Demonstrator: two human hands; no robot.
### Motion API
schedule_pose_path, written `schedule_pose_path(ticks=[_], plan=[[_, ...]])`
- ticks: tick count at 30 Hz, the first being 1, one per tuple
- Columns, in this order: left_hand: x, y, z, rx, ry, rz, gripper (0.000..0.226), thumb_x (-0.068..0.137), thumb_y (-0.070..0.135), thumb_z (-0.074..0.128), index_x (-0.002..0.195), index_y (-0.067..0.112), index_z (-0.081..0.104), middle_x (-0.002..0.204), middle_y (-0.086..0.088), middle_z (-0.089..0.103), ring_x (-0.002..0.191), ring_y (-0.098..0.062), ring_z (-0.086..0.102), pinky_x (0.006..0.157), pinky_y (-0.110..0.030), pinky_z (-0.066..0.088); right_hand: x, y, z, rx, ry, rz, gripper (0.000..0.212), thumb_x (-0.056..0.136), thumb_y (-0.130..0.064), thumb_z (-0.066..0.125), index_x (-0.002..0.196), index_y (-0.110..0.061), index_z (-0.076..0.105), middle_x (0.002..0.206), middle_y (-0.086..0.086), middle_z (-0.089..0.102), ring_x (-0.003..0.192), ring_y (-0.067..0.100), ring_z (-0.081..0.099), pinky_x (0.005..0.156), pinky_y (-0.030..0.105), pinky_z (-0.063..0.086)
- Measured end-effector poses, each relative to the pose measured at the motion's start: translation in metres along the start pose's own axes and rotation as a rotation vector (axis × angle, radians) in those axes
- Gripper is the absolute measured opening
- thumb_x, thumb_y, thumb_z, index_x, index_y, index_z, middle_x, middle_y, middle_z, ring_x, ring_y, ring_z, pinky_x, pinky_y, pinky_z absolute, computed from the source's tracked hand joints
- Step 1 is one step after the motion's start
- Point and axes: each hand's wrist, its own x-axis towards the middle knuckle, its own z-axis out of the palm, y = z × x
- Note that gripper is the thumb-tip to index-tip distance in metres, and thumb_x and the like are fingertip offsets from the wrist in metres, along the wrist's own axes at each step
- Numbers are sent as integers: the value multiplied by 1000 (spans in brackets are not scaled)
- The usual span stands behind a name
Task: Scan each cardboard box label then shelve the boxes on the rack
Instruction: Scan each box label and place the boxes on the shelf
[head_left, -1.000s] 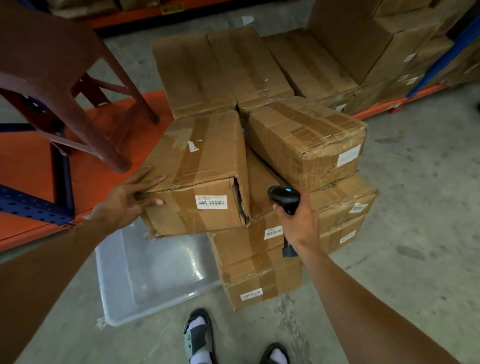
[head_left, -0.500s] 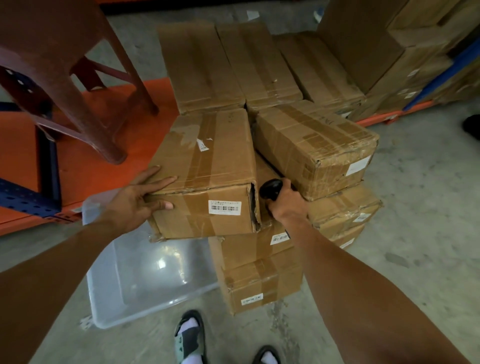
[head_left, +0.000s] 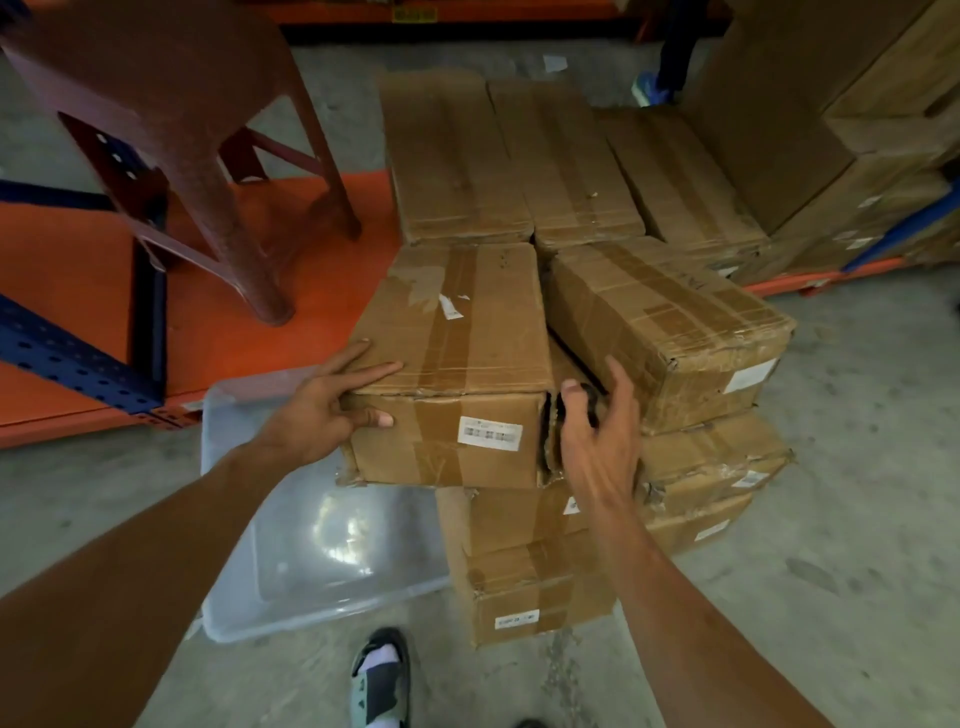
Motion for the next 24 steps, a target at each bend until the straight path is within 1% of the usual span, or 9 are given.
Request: schedule_pose_path(ticks=[4, 7, 10, 12, 14, 15, 18, 22, 24], plan=[[-2, 3, -1, -42, -19, -82, 68, 72, 63, 75, 136, 46, 58, 162, 18, 24, 146, 2, 16, 119, -27, 14, -6, -33, 28, 121, -108, 40, 77, 88, -76, 57, 155, -42, 38, 155, -3, 42, 140, 21, 45, 109, 42, 41], [6, 1, 4, -61, 163, -197, 81, 74, 78, 59, 144, 39, 52, 163, 11, 26, 150, -8, 23, 123, -33, 18, 0, -39, 44, 144, -68, 114, 70, 89, -60, 70, 152, -37, 46, 147, -1, 55, 134, 23, 52, 101, 34, 41], [17, -5, 10, -257, 257, -352, 98, 72, 72, 73, 155, 38, 33, 157, 8, 38, 140, -9, 40, 116, -27, 31, 1, -35, 48, 252, -48, 166, 71, 80, -57, 78, 145, -49, 51, 130, -11, 66, 118, 13, 62, 84, 24, 44], [22, -11, 16, -430, 274, -356, 104, 65, 65, 84, 153, 40, 35, 136, 25, 54, 116, 12, 54, 98, -11, 39, 2, -32, 47, 278, -81, 183, 77, 73, -62, 80, 143, -61, 47, 127, -16, 66, 114, 9, 63, 83, 22, 45], [24, -17, 21, -501, 317, -324, 95, 63, 56, 89, 146, 43, 46, 116, 38, 54, 95, 29, 54, 78, 3, 40, 6, -30, 47, 263, -98, 168, 76, 69, -64, 80, 137, -71, 46, 123, -24, 65, 112, 5, 63, 90, 28, 48], [25, -19, 24, -511, 338, -300, 87, 64, 52, 90, 142, 43, 52, 113, 38, 55, 94, 31, 53, 77, 4, 41, 8, -29, 47, 242, -102, 152, 73, 69, -64, 79, 134, -72, 48, 120, -28, 65, 111, 1, 63, 92, 30, 50], [27, -22, 26, -480, 365, -244, 66, 64, 53, 87, 126, 42, 66, 121, 31, 60, 103, 22, 57, 95, -10, 46, 14, -22, 47, 175, -122, 85, 64, 73, -62, 80, 132, -64, 55, 117, -28, 68, 107, -4, 65, 93, 33, 55], [28, -21, 28, -464, 394, -212, 55, 69, 48, 88, 120, 43, 69, 119, 29, 62, 102, 17, 60, 90, -9, 49, 17, -19, 48, 175, -108, 32, 62, 75, -61, 79, 133, -57, 57, 108, -45, 63, 99, -22, 60, 82, 24, 53], [29, -18, 30, -494, 435, -208, 54, 70, 40, 90, 120, 37, 70, 116, 24, 66, 100, 14, 62, 87, -7, 50, 17, -22, 48, 200, -92, 29, 60, 74, -57, 78, 131, -56, 59, 106, -49, 62, 97, -23, 60, 80, 21, 52]])
